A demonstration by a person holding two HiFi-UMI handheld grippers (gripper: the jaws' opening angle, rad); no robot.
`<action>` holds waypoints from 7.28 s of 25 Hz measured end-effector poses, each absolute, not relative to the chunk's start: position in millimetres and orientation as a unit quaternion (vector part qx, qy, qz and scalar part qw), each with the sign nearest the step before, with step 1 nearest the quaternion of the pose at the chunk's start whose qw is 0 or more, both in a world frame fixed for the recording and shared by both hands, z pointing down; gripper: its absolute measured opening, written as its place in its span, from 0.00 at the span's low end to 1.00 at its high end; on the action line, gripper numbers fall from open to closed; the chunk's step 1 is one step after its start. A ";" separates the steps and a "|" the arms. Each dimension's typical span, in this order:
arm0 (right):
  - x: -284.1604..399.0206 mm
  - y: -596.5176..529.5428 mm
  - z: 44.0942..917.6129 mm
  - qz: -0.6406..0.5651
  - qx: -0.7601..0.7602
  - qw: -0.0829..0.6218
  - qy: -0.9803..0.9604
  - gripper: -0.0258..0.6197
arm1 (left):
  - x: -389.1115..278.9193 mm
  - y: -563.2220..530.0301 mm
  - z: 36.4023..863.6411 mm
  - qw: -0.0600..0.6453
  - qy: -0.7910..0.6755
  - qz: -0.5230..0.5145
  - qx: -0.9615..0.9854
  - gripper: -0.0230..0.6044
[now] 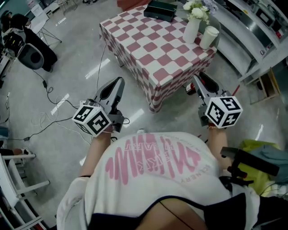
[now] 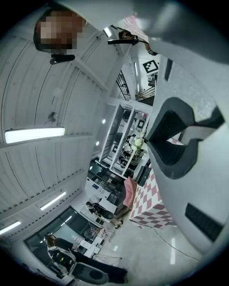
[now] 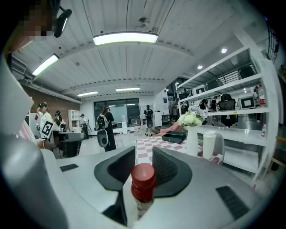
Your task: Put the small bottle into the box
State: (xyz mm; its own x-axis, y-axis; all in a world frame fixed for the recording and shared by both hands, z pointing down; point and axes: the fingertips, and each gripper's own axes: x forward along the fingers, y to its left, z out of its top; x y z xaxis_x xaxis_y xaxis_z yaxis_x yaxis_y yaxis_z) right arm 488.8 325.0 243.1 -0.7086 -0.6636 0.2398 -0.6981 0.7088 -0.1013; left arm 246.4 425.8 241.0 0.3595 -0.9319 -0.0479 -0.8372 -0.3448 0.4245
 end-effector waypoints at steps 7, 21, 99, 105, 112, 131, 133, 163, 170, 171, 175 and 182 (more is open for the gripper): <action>433.6 280.4 232.2 0.095 0.388 0.084 -0.913 0.23 | 180.0 374.3 219.4 0.157 -0.535 -0.155 0.816 0.05; 369.9 224.1 268.1 0.096 0.378 0.146 -0.909 0.23 | 107.5 341.3 244.0 0.180 -0.556 -0.154 0.797 0.05; 173.5 -237.6 334.1 0.107 0.486 0.197 -0.845 0.22 | -144.8 -59.0 329.1 0.251 -0.524 -0.101 0.808 0.05; 157.0 -284.0 330.2 0.105 0.502 0.192 -0.836 0.22 | -174.2 -92.3 327.5 0.250 -0.523 -0.091 0.810 0.05; 147.5 -334.3 334.6 0.097 0.527 0.202 -0.820 0.22 | -200.5 -124.2 338.6 0.252 -0.515 -0.074 0.816 0.05; 164.9 -409.1 370.3 0.129 0.575 0.225 -0.776 0.22 | -219.0 -223.1 360.6 0.268 -0.472 -0.059 0.838 0.05; 167.4 -414.7 375.2 0.132 0.577 0.228 -0.773 0.22 | -219.6 -229.9 364.8 0.273 -0.470 -0.056 0.838 0.05; 162.3 -430.2 420.5 0.156 0.576 0.256 -0.760 0.22 | -233.8 -247.7 399.1 0.304 -0.472 -0.030 0.827 0.05; 160.6 -425.6 426.4 0.166 0.576 0.260 -0.757 0.22 | -235.5 -245.8 399.3 0.306 -0.475 -0.036 0.825 0.05; 160.6 -424.6 427.2 0.167 0.576 0.260 -0.756 0.22 | -235.6 -245.8 399.0 0.305 -0.475 -0.036 0.825 0.05; 161.3 -422.0 428.8 0.170 0.577 0.262 -0.754 0.22 | -236.9 -244.7 398.8 0.304 -0.476 -0.037 0.824 0.05; 162.6 -418.2 430.0 0.173 0.581 0.261 -0.751 0.22 | -240.4 -242.6 400.7 0.304 -0.478 -0.037 0.823 0.05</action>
